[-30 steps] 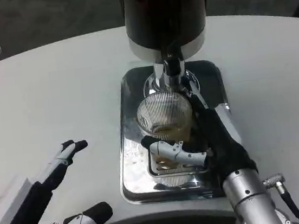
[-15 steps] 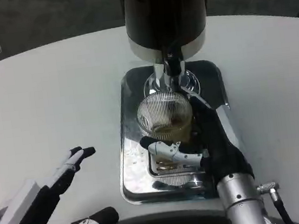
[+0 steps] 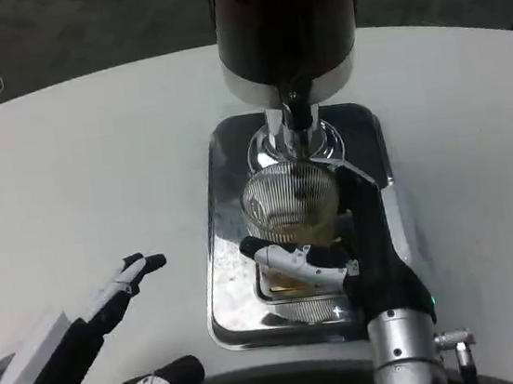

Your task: Grasp the cup under the faucet to collect the drink, then remove the cup.

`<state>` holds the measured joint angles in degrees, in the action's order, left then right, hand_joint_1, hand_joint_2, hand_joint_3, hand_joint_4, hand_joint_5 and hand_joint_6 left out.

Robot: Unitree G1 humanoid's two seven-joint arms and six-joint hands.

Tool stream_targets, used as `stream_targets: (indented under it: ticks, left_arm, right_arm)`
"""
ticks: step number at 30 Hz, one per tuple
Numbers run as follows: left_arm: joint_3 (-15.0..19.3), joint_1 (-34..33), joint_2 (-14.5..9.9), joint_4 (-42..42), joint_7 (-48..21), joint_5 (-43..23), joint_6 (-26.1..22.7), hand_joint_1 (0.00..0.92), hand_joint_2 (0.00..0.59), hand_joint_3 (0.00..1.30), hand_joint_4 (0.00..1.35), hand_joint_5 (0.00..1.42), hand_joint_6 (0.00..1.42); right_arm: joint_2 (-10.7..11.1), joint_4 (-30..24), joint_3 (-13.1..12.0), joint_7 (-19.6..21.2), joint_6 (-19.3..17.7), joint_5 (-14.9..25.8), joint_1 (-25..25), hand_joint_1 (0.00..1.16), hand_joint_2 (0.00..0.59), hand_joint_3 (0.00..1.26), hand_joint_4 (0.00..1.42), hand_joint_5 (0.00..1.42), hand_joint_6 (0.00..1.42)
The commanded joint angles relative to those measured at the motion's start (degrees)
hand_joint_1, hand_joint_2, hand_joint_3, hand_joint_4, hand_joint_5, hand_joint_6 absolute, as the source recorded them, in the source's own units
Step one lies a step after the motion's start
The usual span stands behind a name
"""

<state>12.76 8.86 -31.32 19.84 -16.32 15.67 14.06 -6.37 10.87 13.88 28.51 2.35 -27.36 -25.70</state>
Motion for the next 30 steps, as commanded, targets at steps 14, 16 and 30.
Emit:
stream_targets:
  ticks: [14, 16, 30]
  left_arm:
    - [-0.6, -2.1, -0.7, -4.4, 0.1, -1.7, 2.4, 0.000, 0.055, 0.12, 0.02, 0.12, 0.20]
    - [-0.9, -2.7, -0.5, -4.9, 0.2, -1.7, 2.6, 0.000, 0.055, 0.12, 0.02, 0.12, 0.20]
    - [-3.2, -5.4, -0.1, -5.5, 1.1, -0.1, 2.6, 0.000, 0.055, 0.12, 0.02, 0.12, 0.20]
  right_arm:
    - [-1.3, -11.7, 2.9, -2.3, 0.8, 0.5, 9.2, 0.93, 0.239, 0.99, 1.24, 1.42, 1.42]
    - [-0.9, -13.9, 3.3, -3.8, 1.2, 0.9, 10.4, 0.93, 0.239, 1.01, 1.25, 1.42, 1.42]
    - [4.4, -33.3, 4.2, -19.0, 5.3, 4.4, 21.8, 0.92, 0.237, 1.03, 1.25, 1.42, 1.42]
